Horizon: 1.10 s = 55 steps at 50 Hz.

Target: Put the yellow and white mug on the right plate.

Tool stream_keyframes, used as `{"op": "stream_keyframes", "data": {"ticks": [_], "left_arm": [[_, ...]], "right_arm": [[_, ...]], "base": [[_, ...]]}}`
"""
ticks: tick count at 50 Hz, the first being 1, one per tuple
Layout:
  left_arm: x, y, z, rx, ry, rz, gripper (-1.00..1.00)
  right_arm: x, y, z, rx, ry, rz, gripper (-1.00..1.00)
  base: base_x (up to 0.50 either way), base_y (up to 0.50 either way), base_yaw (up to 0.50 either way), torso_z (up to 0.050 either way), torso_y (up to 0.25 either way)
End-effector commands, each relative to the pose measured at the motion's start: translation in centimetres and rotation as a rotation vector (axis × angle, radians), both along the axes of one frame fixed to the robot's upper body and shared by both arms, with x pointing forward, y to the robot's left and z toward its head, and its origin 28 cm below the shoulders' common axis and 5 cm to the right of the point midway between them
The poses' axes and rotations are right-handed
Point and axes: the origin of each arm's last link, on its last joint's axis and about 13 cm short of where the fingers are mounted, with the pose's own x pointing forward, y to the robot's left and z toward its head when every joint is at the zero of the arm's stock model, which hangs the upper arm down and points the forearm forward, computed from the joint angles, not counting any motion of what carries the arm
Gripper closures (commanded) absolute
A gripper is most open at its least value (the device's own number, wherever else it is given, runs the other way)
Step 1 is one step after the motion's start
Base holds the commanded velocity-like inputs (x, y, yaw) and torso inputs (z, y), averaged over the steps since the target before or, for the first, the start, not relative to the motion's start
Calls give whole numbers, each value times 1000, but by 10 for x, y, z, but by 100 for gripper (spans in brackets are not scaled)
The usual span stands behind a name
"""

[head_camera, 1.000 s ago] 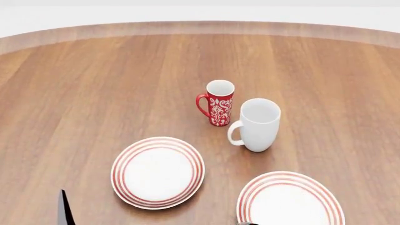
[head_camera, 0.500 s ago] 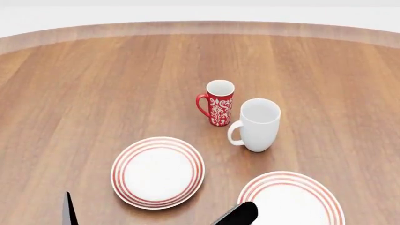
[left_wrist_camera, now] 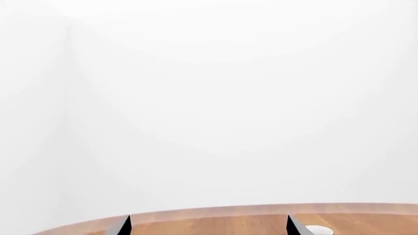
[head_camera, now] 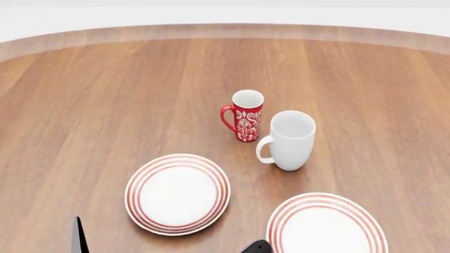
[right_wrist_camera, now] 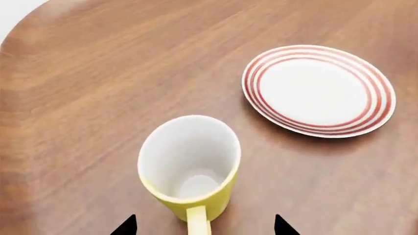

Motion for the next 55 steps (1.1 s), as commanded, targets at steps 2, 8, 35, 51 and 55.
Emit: {"op": "stream_keyframes", "data": {"ticks": [2, 8, 35, 51, 55], "left_arm": [[2, 2, 1, -2, 4, 9, -100], [3, 2, 1, -5, 11, 12, -100], [3, 2, -2, -8, 22, 6, -100], [3, 1, -3, -8, 32, 2, -100], [4, 1, -3, -8, 33, 2, -100]], "right_arm": [[4, 2, -2, -15, -15, 14, -100], [7, 2, -2, -26, -20, 6, -100], [4, 9, -12, -60, -2, 54, -100], [14, 10, -20, -77, -8, 37, -100], [16, 11, -23, -88, -10, 36, -100]], "base": [[0, 0, 0, 0, 0], [0, 0, 0, 0, 0], [0, 0, 0, 0, 0], [0, 0, 0, 0, 0], [0, 0, 0, 0, 0]]}}
